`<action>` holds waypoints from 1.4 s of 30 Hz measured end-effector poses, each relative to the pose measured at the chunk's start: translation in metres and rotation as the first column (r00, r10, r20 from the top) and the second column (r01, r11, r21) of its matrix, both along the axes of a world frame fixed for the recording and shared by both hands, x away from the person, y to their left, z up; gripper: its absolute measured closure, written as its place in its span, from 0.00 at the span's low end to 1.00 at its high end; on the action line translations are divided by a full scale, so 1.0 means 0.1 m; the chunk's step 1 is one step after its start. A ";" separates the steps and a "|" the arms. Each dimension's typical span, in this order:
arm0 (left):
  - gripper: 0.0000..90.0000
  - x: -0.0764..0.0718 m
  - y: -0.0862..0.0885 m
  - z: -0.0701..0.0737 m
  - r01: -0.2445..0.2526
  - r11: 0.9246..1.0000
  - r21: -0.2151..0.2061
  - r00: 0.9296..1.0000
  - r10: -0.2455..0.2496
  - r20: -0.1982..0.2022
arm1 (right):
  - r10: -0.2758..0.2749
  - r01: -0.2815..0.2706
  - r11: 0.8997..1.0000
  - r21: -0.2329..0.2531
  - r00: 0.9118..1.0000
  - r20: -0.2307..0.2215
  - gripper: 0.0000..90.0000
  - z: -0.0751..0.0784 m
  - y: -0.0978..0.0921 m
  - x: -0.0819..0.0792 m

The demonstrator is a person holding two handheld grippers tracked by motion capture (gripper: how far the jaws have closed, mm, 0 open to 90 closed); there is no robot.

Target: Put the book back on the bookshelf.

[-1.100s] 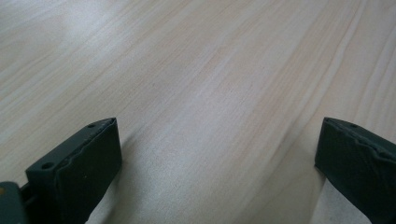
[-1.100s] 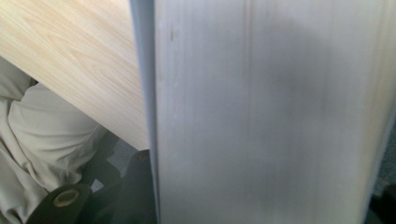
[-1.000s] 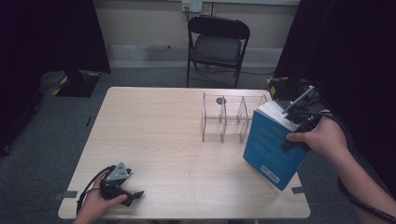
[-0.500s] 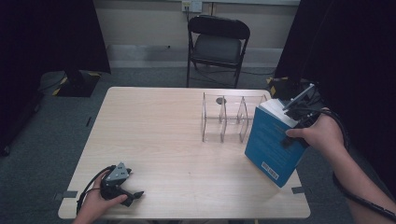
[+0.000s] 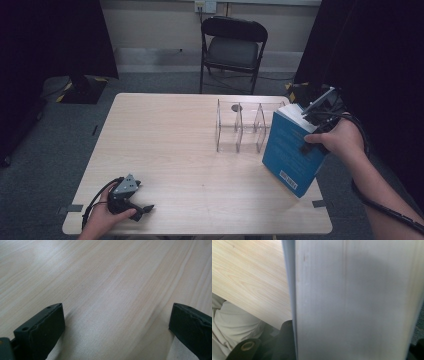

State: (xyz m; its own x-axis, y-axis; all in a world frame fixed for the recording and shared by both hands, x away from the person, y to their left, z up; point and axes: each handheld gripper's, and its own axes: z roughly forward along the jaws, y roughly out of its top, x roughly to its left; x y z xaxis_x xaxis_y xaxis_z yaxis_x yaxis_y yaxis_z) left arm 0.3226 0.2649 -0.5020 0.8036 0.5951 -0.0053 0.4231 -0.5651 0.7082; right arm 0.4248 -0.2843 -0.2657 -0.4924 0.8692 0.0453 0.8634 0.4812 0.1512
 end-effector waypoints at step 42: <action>0.00 0.00 0.00 0.00 0.000 1.000 0.004 1.000 0.000 0.006 | -0.089 0.088 0.996 0.024 0.994 0.058 0.68 0.12 -0.09 0.34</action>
